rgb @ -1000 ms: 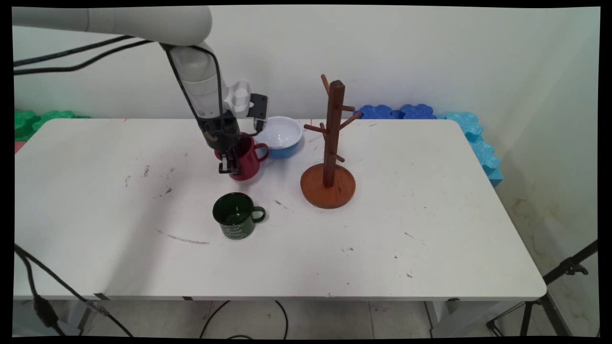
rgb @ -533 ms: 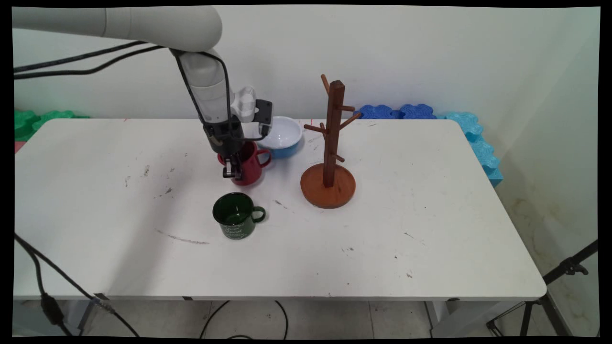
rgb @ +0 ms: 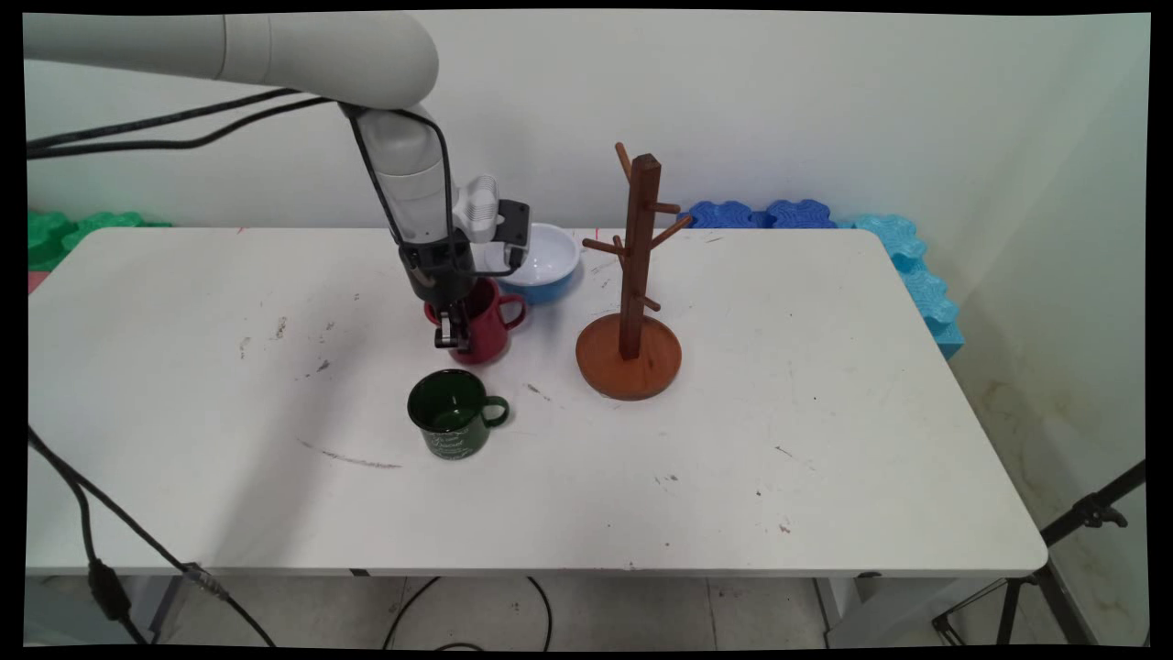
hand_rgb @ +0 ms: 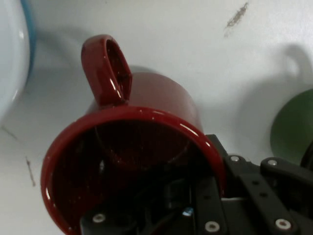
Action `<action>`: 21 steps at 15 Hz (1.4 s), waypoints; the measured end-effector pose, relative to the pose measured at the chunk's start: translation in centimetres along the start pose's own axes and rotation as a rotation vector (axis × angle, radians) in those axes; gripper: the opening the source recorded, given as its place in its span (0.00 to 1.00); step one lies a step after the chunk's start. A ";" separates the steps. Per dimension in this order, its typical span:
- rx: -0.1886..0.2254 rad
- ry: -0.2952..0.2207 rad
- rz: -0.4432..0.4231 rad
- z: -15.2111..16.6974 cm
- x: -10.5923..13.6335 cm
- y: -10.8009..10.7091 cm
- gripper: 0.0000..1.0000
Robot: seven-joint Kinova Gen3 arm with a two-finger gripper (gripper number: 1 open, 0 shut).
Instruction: Place the picked object on the table
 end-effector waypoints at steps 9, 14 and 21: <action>-0.012 0.006 0.001 0.8 0.3 -0.2 0.00; -0.017 0.014 0.002 1.3 0.4 -0.2 0.00; -0.016 0.048 0.005 1.0 0.9 -0.1 1.00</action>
